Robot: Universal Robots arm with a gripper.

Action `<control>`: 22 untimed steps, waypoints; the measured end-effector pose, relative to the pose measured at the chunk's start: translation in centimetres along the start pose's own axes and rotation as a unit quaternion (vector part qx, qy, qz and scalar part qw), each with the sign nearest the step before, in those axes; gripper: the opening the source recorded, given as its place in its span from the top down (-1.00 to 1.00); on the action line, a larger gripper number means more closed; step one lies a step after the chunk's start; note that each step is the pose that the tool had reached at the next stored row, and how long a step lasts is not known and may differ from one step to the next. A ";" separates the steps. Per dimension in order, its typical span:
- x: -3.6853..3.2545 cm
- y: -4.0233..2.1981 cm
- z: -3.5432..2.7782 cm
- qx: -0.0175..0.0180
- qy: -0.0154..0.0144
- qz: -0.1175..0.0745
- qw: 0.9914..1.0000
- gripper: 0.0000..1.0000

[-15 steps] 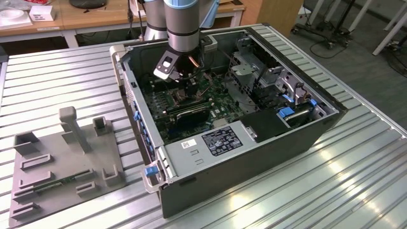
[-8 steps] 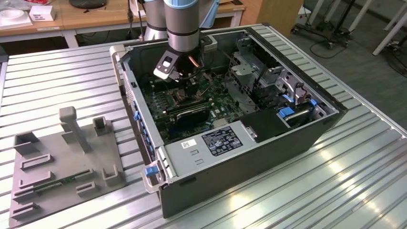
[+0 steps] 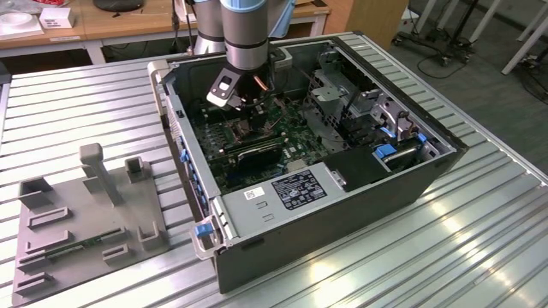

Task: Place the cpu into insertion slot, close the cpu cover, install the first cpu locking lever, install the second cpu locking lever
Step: 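Place the cpu into insertion slot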

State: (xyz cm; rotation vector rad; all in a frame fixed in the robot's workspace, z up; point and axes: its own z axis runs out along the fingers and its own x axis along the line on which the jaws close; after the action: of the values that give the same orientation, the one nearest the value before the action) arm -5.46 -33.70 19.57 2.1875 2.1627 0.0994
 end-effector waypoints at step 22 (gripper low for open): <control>0.00 -0.05 0.26 0.000 0.000 0.000 1.000 -0.08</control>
State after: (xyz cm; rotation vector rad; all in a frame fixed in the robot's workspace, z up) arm -5.48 -33.71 19.31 2.1877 2.1626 0.0990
